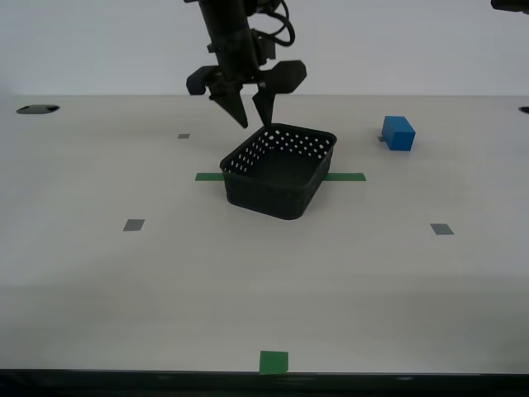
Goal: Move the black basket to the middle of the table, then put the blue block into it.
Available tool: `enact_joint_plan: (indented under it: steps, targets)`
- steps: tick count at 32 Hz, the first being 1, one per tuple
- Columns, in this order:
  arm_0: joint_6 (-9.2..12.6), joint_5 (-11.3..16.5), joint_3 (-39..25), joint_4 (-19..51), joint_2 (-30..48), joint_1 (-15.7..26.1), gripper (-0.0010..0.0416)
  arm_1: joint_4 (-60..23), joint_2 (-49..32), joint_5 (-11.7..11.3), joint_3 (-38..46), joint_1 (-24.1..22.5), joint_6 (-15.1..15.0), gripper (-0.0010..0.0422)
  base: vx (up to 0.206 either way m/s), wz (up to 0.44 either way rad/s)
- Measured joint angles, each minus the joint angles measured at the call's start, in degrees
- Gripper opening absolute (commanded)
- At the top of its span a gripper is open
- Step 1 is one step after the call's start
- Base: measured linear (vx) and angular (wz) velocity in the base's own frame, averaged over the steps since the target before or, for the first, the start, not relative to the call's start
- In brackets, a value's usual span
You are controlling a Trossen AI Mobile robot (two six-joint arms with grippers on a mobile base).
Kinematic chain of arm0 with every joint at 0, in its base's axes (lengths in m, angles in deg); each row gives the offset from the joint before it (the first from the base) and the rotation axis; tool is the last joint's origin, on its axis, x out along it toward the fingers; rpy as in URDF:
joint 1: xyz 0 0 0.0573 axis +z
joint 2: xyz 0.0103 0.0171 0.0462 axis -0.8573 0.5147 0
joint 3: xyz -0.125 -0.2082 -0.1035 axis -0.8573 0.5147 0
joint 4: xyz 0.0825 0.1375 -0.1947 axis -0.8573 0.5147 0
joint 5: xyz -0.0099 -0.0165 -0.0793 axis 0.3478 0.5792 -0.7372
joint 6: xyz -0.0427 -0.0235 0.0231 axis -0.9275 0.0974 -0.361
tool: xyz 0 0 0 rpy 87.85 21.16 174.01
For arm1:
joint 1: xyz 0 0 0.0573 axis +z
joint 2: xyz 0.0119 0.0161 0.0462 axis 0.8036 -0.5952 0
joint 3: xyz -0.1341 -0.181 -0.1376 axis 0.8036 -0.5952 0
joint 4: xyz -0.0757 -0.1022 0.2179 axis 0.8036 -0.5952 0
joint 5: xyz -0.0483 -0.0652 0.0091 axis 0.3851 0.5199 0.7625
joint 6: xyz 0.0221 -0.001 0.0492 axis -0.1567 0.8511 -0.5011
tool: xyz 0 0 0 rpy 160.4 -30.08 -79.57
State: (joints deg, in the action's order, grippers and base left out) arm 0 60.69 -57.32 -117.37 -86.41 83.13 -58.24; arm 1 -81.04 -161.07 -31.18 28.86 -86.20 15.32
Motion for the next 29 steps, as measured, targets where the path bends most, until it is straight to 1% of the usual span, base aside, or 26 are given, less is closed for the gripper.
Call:
enact_joint_plan:
  steps: [1, 2, 3, 4, 5, 6, 7, 10, 12, 13, 14, 15, 16, 17, 18, 19, 20, 21, 22, 23, 24, 25, 26, 27, 28, 29]
  targets:
    - [0.0, 0.0, 0.0, 0.0, 0.0, 0.0, 0.0000, 0.5, 0.5, 0.1, 1.1, 0.1, -0.3, 0.0145, 0.000, 0.000]
    - [0.0, 0.0, 0.0, 0.1, 0.0, 0.0, 0.0001, 0.5, 1.0, -0.1, 1.4, 0.2, -0.5, 0.0133, 0.000, 0.000]
    - [0.2, 1.2, 0.0, 0.4, 0.0, 0.0, 0.0000, 0.2, 1.6, -1.4, 2.9, 0.4, -2.3, 0.0091, 0.000, 0.000]
    - [0.2, 1.5, 0.0, 0.3, 0.0, 0.0, 0.0000, 0.4, 1.9, -2.1, 3.3, 0.5, -2.6, 0.0073, 0.000, 0.000]
    - [0.2, 3.4, 0.0, 0.5, 0.0, 0.1, 0.0001, 0.2, 2.3, -6.1, 4.5, 0.5, -4.3, 0.0031, 0.000, 0.000]
    - [0.2, 4.1, 0.0, 0.5, 0.0, 0.2, 0.0000, 0.1, 2.4, -7.6, 4.9, 0.5, -5.1, 0.0011, 0.000, 0.000]
    - [0.2, 5.0, 0.0, 0.8, 0.0, 0.3, 0.0000, 0.0, 2.8, -10.0, 5.7, 0.6, -6.5, -0.0001, 0.000, 0.000]
    - [0.2, 5.4, 0.0, 2.4, 0.0, 0.4, 0.0000, 1.0, 3.7, -12.8, 6.2, 1.0, -8.0, 0.0001, 0.000, 0.000]
    - [0.2, 5.6, -2.4, 9.7, 0.0, 0.6, 0.0001, 2.1, 4.4, -18.7, 6.2, 1.7, -11.3, 0.0001, 0.000, 0.000]
    - [-0.1, 5.6, -3.7, 12.4, 0.0, 0.7, 0.0000, 2.3, 4.5, -20.9, 6.2, 2.3, -12.5, -0.0003, 0.000, 0.000]
    - [-0.3, 5.6, -4.6, 14.3, 0.0, 0.7, 0.0000, 2.3, 4.6, -21.0, 6.2, 2.8, -13.2, -0.0001, 0.000, 0.000]
    - [-0.4, 5.7, -6.9, 18.9, 0.0, 0.7, 0.0000, 2.4, 4.7, -21.0, 6.2, 4.0, -13.7, -0.0001, 0.000, 0.000]
    - [-0.4, 5.7, -7.4, 19.4, 0.1, 0.7, 0.0000, 2.4, 4.7, -21.5, 6.2, 5.2, -13.7, -0.0001, 0.000, 0.000]
    - [-0.4, 5.7, -10.8, 25.9, 0.9, 0.8, 0.0000, 3.0, 4.8, -21.3, 6.1, 6.5, -13.7, -0.0001, 0.000, 0.000]
    - [-0.4, 5.7, -12.4, 29.2, 1.5, 0.8, 0.0000, 3.1, 4.8, -22.0, 6.1, 8.8, -13.7, -0.0001, 0.000, 0.000]
    - [-0.5, 5.7, -15.1, 33.5, 2.4, 0.8, 0.0000, 3.3, 4.8, -21.1, 6.1, 9.8, -13.8, -0.0001, 0.000, 0.000]
    - [-0.5, 5.7, -16.2, 34.8, 2.8, 0.8, 0.0000, 3.5, 4.8, -21.0, 6.1, 10.5, -13.8, -0.0001, 0.000, 0.000]
    - [-1.2, 5.7, -18.3, 38.1, 3.8, 0.8, 0.0000, 3.5, 4.8, -20.1, 6.0, 12.4, -13.8, -0.0001, 0.000, 0.000]
    - [-1.4, 5.7, -18.6, 38.1, 3.9, 0.8, 0.0000, 3.5, 4.8, -20.4, 5.9, 13.6, -13.7, -0.0001, 0.000, 0.000]
    - [-2.1, 5.8, -19.2, 38.4, 4.3, 0.9, 0.0000, 3.6, 4.8, -20.8, 5.9, 14.6, -13.7, -0.0001, 0.000, 0.000]
    - [-3.5, 6.0, -21.0, 38.9, 5.8, 0.9, 0.0000, 4.0, 4.8, -19.6, 5.7, 16.1, -13.8, -0.0001, 0.000, 0.000]
    - [-3.7, 6.9, -21.0, 38.9, 6.5, 1.1, 0.0000, 4.0, 4.8, -20.8, 5.7, 18.1, -13.7, -0.0001, 0.000, 0.000]
    - [-4.0, 8.1, -21.5, 39.4, 7.2, 1.2, 0.0001, 4.3, 4.8, -19.6, 5.6, 18.1, -13.8, -0.0001, 0.000, 0.000]
    - [-4.1, 10.8, -22.0, 38.2, 9.0, 1.9, 0.0002, 5.2, 4.8, -18.4, 5.6, 19.5, -13.8, -0.0001, 0.000, 0.000]
    - [-4.1, 11.3, -21.6, 38.3, 10.4, 2.6, 0.0002, 5.2, 4.8, -18.5, 5.6, 20.6, -13.8, -0.0001, 0.000, 0.000]
    - [-4.1, 11.5, -21.6, 36.3, 11.9, 3.3, 0.0002, 5.6, 4.8, -17.8, 5.6, 21.1, -13.8, 0.0000, 0.000, 0.000]
